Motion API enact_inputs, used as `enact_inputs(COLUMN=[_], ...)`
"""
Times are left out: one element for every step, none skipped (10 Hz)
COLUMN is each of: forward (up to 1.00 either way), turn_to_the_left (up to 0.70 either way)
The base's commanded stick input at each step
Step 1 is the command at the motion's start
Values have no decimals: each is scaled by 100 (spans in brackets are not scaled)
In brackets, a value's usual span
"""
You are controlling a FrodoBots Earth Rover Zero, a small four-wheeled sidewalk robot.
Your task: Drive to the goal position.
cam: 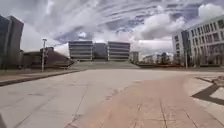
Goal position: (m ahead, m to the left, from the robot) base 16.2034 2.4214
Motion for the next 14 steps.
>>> enact_inputs(forward=[100,100,100,100,100,100,100,100,100,100,100,100,100,100], turn_to_the_left=[0,0,0,0,0,0,0,0,0,0,0,0,0,0])
